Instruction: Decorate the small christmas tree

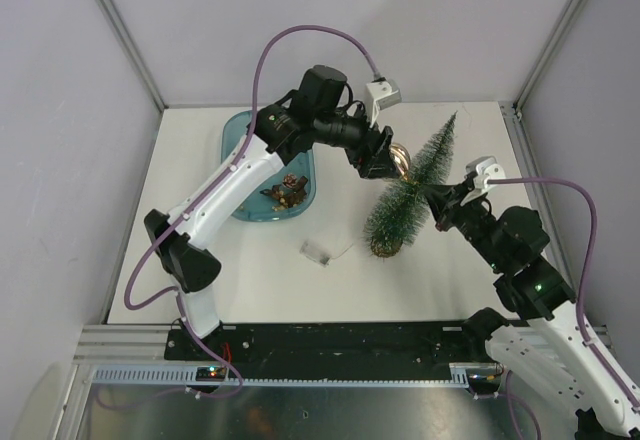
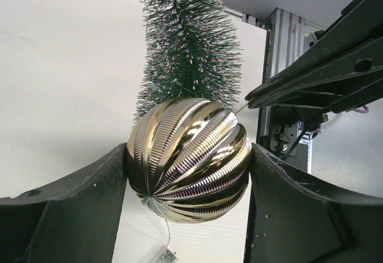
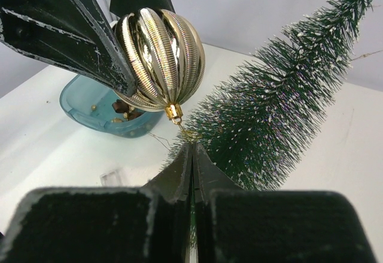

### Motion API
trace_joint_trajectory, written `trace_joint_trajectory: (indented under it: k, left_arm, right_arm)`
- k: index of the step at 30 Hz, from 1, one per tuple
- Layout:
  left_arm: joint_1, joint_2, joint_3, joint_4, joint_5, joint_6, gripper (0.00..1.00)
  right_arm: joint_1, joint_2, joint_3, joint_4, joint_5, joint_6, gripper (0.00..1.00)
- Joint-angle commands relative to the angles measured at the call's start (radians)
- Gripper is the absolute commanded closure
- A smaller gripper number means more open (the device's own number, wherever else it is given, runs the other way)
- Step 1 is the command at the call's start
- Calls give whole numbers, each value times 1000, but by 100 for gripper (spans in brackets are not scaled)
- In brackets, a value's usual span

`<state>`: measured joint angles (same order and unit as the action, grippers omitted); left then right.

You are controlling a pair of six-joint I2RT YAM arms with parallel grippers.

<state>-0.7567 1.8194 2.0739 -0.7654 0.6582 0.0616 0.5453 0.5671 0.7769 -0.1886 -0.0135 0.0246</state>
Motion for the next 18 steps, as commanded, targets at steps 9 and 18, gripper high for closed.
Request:
trace_joint_trajectory:
  k: [9,18]
  left_arm:
    - [-1,-16,-1,41,-26,5,61]
    - [-2,4,-8,59,-26,-20,62]
  right_arm:
    - [-1,41,56,8,1,-32,100]
    - [18,51,54,-36,49,-57,100]
